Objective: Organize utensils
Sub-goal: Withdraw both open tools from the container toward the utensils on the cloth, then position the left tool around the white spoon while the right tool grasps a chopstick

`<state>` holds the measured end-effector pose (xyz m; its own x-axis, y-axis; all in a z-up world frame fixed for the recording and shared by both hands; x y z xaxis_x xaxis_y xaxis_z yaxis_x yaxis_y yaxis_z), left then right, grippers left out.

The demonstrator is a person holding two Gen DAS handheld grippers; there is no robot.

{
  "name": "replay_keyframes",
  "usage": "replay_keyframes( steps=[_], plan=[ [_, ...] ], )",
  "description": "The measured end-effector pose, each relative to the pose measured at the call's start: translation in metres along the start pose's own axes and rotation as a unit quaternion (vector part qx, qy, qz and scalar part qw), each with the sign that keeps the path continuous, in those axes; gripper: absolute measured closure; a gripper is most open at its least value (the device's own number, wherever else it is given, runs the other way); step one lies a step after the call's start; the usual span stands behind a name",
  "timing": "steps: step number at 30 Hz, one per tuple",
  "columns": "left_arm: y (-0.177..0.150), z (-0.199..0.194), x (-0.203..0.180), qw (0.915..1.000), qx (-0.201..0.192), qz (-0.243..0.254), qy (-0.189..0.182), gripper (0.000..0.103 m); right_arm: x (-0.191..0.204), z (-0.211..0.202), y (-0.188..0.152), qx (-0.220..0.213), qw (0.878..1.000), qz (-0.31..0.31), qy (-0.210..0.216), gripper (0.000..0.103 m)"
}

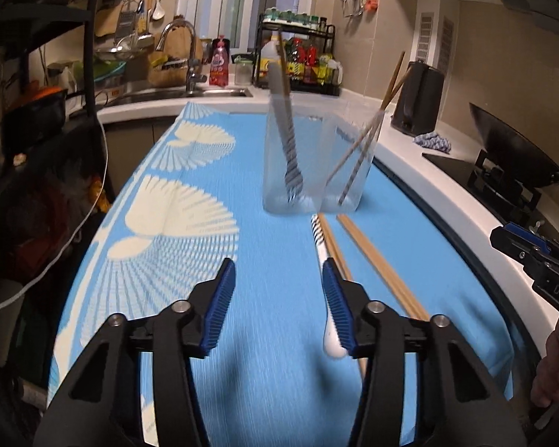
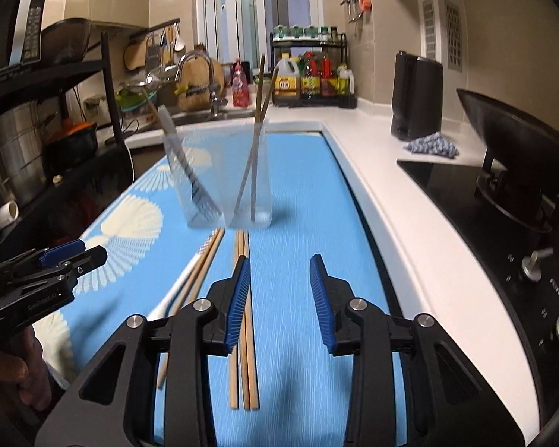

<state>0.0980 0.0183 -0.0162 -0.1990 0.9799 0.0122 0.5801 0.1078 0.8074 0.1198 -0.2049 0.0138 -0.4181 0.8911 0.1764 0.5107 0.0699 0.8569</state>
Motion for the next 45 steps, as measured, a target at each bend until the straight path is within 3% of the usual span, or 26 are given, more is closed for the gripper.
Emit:
replay_keyframes(
  steps=[2, 4, 10, 16, 21, 27, 37, 40, 45],
  plan=[
    [-0.012, 0.0, 0.003, 1.0, 0.0, -0.004, 0.002, 0.067, -0.005, 0.007, -0.013, 0.018, 1.0, 0.011, 0.003, 0.09],
    [-0.026, 0.001, 0.002, 0.9999, 0.008, -0.005, -0.004, 0.073, -0.009, 0.012, -0.025, 0.034, 0.999, 0.022, 0.006, 0.096],
    [-0.053, 0.006, -0.024, 0.9984, 0.032, 0.016, -0.044, 0.076, -0.012, 0.027, -0.052, 0.072, 0.996, 0.049, 0.034, 0.096],
    [-0.05, 0.018, -0.034, 0.9976, 0.04, 0.021, -0.052, 0.075, -0.001, 0.042, -0.062, 0.099, 0.992, 0.042, 0.061, 0.095],
    [-0.051, 0.027, -0.041, 0.997, 0.051, 0.02, -0.054, 0.075, 0.003, 0.051, -0.071, 0.119, 0.991, 0.032, 0.054, 0.094],
    [-0.056, 0.033, -0.053, 0.9966, 0.061, 0.036, -0.042, 0.075, 0.006, 0.052, -0.072, 0.125, 0.99, 0.022, 0.058, 0.093],
    [-0.057, 0.033, -0.061, 0.997, 0.043, 0.063, -0.013, 0.075, 0.009, 0.058, -0.074, 0.132, 0.99, 0.011, 0.048, 0.097],
    [-0.055, 0.034, -0.059, 0.9969, 0.044, 0.064, -0.01, 0.08, 0.009, 0.057, -0.074, 0.132, 0.99, 0.014, 0.045, 0.097],
    [-0.056, 0.032, -0.042, 0.9971, 0.052, 0.054, -0.009, 0.081, 0.005, 0.051, -0.072, 0.127, 0.991, 0.025, 0.037, 0.097]
  ],
)
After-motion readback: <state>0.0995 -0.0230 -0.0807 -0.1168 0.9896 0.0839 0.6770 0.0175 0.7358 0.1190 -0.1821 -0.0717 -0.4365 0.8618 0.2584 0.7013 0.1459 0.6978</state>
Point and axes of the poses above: each gripper's, at about its wrist camera, not at the fingertips, and z roughly the way its jaws point, x to its left, y to its top, the point moved 4 cm from there along z, roughly the way its jaws point, and after that the axes turned 13 degrees about y, right-handed, at the moved point
